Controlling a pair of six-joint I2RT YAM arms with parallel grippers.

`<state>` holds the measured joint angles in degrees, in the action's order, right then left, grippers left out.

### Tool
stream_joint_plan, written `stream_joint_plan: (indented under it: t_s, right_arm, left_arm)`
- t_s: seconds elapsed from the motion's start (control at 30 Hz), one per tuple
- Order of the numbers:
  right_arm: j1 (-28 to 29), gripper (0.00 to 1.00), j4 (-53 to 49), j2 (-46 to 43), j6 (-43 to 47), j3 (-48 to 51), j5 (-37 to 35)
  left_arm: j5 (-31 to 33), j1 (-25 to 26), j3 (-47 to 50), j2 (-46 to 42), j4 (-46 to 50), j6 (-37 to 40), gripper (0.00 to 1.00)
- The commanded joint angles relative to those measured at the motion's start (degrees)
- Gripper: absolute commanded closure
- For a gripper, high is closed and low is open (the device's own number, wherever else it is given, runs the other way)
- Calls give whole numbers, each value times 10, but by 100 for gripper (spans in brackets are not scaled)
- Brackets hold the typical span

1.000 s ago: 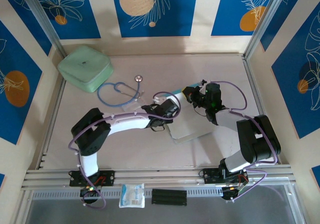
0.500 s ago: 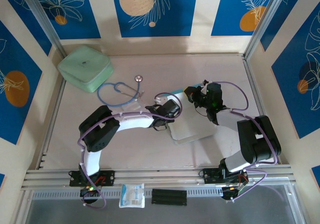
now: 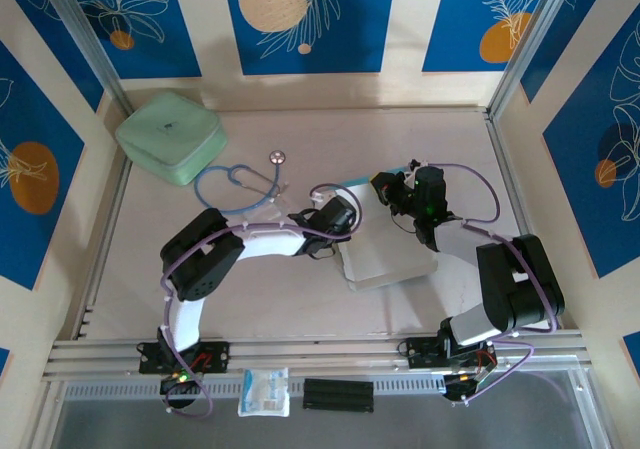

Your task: Fold the paper box

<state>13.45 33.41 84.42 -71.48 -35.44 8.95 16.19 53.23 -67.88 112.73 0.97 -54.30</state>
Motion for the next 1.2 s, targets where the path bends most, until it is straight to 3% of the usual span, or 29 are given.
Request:
stream_joint_plan:
  t_s: [0.0,0.13,0.33,0.7,1.0,1.1,1.17]
  right_arm:
    - [3,100,-5,-19,15,13,21]
    - [3,100,-6,-19,17,12,21]
    - [4,100,-7,-18,16,14,19]
    - [1,100,-6,-19,17,13,17]
    - [-1,100,-9,-25,16,15,17]
    - [-4,100,-8,-28,14,17,19]
    - [-7,100,-9,-32,13,19,21]
  left_arm:
    - [-49,-6,24,2,-50,18,77]
    - [-58,-5,14,-2,-37,36,80]
    - [-89,-2,12,-3,-67,56,73]
    - [-109,11,21,-17,-135,114,71]
    - [-118,16,-17,34,-83,105,71]
    - [-106,16,-7,16,-85,117,71]
    - [-96,16,6,-14,-90,129,65]
